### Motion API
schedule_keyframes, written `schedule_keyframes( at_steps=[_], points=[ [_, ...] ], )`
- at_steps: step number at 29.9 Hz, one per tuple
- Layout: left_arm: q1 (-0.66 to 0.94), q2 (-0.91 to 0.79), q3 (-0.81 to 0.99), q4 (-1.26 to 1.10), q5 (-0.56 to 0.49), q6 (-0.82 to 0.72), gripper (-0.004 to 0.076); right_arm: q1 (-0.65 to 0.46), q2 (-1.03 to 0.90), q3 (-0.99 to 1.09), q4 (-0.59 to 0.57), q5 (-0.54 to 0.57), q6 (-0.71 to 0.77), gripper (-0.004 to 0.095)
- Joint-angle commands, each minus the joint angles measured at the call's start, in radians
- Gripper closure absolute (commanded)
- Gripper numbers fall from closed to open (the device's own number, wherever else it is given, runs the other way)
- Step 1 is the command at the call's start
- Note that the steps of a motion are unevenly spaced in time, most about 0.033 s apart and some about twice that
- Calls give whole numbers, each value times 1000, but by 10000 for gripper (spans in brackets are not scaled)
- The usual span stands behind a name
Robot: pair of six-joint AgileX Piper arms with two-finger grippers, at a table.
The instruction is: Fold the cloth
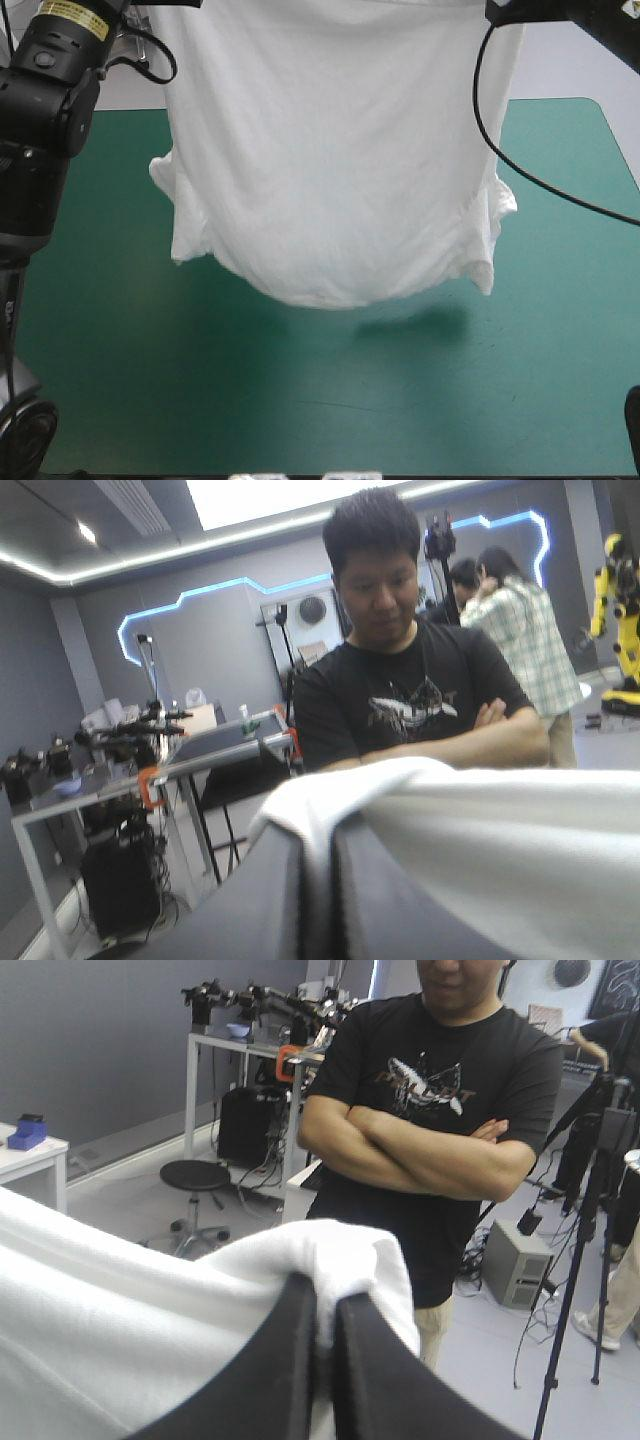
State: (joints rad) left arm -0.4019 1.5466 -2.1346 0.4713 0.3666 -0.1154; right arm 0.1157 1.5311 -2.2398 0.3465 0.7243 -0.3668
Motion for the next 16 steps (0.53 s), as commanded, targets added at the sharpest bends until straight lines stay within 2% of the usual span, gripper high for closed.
schedule_keyframes(
  at_steps=[1, 4, 8, 10, 12, 15, 16],
  points=[
    [62, 14, -26, -49, -295, -23, 732, -6, 30, -18, 2, -254, -26, 925],
    [97, 40, -26, -86, -383, -25, 732, -6, 62, -18, 2, -341, -34, 925],
    [113, 55, -26, -91, -385, -27, 732, -6, 68, -18, 5, -345, -45, 925],
    [113, 65, -26, -93, -352, -35, 732, -6, 77, -18, 16, -323, -45, 925],
    [113, 81, -26, -124, -268, -54, 733, -6, 97, -18, 35, -286, -36, 925],
    [113, 130, -16, -184, -32, -49, 733, -6, 154, -16, 33, -154, 20, 925],
    [113, 138, 1, -193, -2, -51, 733, -6, 181, -16, 31, -113, 40, 925]
  ],
)
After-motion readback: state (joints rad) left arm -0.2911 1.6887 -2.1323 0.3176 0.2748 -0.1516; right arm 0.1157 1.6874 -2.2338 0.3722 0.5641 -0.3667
